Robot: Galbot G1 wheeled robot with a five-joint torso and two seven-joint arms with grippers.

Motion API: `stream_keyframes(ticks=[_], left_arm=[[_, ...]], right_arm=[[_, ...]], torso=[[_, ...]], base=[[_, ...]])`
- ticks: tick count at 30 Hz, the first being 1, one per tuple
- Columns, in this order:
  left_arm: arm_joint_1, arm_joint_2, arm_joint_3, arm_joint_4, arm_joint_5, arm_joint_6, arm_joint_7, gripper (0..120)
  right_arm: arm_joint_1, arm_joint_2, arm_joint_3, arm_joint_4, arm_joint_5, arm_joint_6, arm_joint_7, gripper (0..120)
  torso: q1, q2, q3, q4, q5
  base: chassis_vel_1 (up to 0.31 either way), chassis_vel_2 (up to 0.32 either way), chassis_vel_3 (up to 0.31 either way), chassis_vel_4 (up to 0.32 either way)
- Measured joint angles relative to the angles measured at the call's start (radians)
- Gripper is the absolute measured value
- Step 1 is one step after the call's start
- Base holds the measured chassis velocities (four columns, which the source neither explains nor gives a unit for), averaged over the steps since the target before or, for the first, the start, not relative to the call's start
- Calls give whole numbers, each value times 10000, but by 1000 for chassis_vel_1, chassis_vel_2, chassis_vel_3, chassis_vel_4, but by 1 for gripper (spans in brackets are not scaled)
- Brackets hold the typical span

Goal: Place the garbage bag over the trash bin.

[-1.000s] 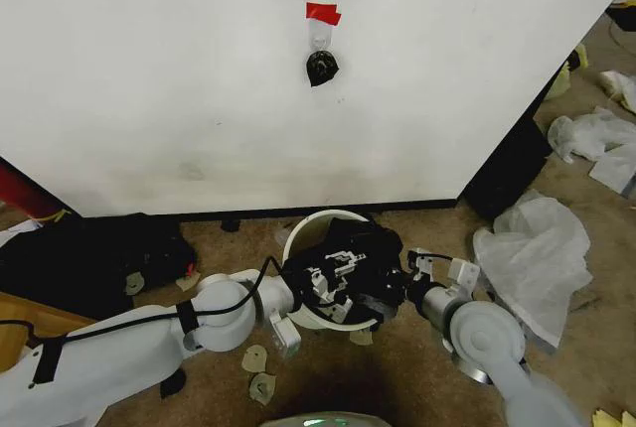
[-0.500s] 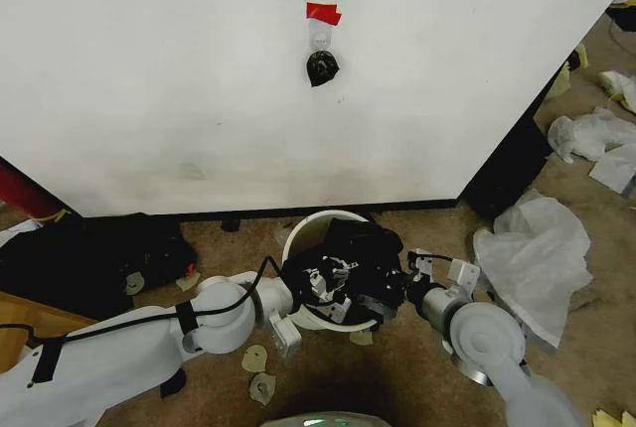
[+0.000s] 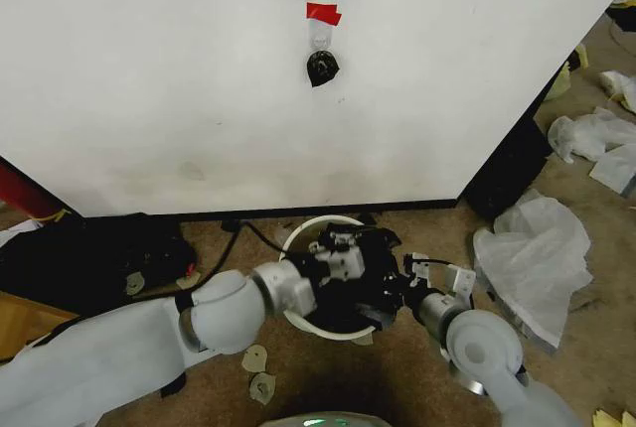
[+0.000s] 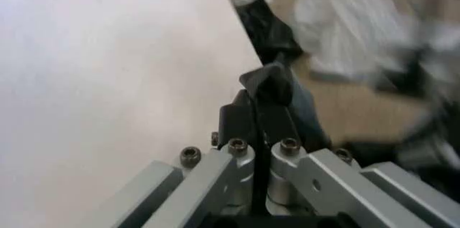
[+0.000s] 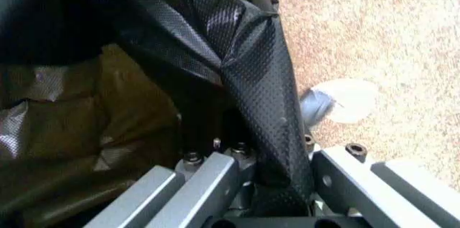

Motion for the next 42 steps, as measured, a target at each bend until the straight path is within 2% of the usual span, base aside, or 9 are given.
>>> stream_keyframes(ticks=[3,4,7,10,15,25,35,39,42], left_arm=[[-510,-681,-388,110,-2716,1013,-1170,0],[-510,-681,-388,110,-2716,1013,-1170,0],[-910,-840,-572,539,-3456,1750,-1464,0],[-974,-787,-599,828,-3552,2376,-1471,0],[-939,-608,-668,1067,-3556,2804,-1264,0],[-871,-49,-800,1018,-3303,2865,-618,0],[-1346,1360,-957,701,-4446,3066,214,0],[-1224,1802,-1165,498,-4714,3185,530,0],[-1043,2081,-1374,525,-4851,3196,765,0]], right_arm=[[-275,-75,-81,306,-556,84,-315,0],[-275,-75,-81,306,-556,84,-315,0],[-714,-250,-67,599,-1272,253,-798,0],[-1117,-400,-54,862,-2231,605,-1495,0],[-1408,-490,-11,1029,-3150,1017,-2175,0],[-1863,-560,142,1098,-3858,1702,-3068,0],[-2625,-815,501,680,-5816,3740,-4382,0],[-2655,-900,520,517,-6008,4187,-4552,0],[-2638,-883,554,469,-5557,4350,-4557,0]], torso=[[0,0,0,-3,1],[0,0,0,-3,1],[0,0,0,-2,1],[0,0,0,-1,0],[0,0,0,1,0],[0,0,0,-1,-2],[0,0,0,-2,-3],[0,0,0,-2,-2],[0,0,0,1,-3]], base=[[0,0,0,0],[0,0,0,0],[0,0,0,0],[0,0,0,0],[0,0,0,0],[0,0,0,0],[0,0,0,0],[0,0,0,0],[0,0,0,0]])
